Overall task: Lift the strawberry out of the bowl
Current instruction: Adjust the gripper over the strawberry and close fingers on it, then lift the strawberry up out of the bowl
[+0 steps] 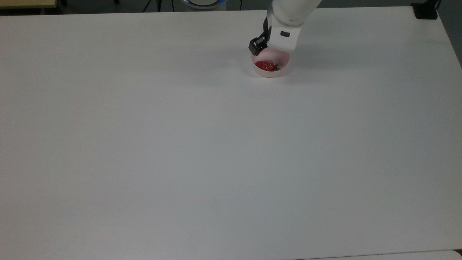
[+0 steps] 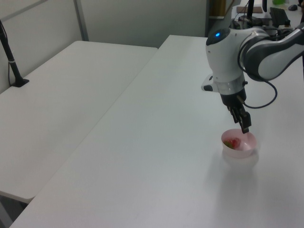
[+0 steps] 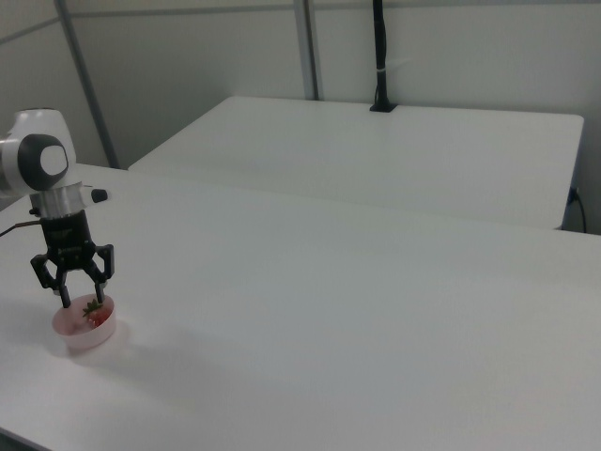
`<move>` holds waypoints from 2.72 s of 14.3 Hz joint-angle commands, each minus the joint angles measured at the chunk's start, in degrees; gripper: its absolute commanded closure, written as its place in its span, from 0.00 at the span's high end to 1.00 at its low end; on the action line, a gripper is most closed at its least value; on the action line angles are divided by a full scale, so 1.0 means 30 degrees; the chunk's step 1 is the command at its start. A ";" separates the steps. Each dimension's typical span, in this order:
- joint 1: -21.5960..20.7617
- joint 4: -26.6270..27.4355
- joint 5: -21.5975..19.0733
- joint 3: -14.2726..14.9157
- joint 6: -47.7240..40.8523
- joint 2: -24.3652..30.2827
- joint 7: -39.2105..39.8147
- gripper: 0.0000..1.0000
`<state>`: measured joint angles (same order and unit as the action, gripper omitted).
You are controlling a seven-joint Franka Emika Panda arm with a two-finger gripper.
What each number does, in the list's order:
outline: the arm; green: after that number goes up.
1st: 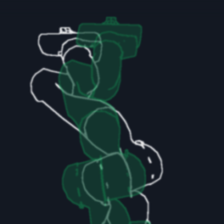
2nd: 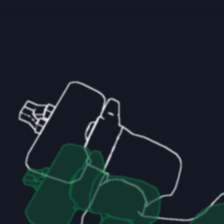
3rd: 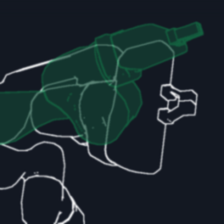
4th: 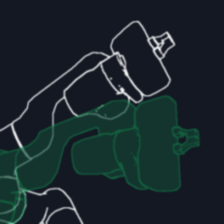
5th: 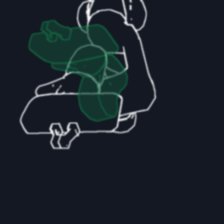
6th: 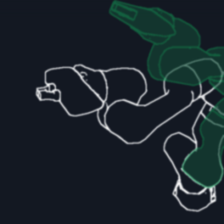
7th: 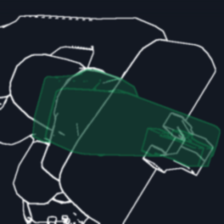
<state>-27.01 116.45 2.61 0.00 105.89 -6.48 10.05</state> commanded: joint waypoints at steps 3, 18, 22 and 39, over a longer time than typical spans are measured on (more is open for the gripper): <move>-0.0461 0.0381 -0.0168 0.0117 0.2377 -0.0652 0.0311 0.63; -0.0900 0.1522 0.1646 0.0117 0.4664 -0.1649 0.0546 0.58; -0.0872 0.1495 0.1707 0.0088 0.4579 -0.1504 0.0516 0.30; 0.6008 -0.2900 0.1411 0.0791 0.4807 -0.2345 0.0634 0.32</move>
<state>-11.74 108.48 4.87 2.46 117.00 -8.99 12.13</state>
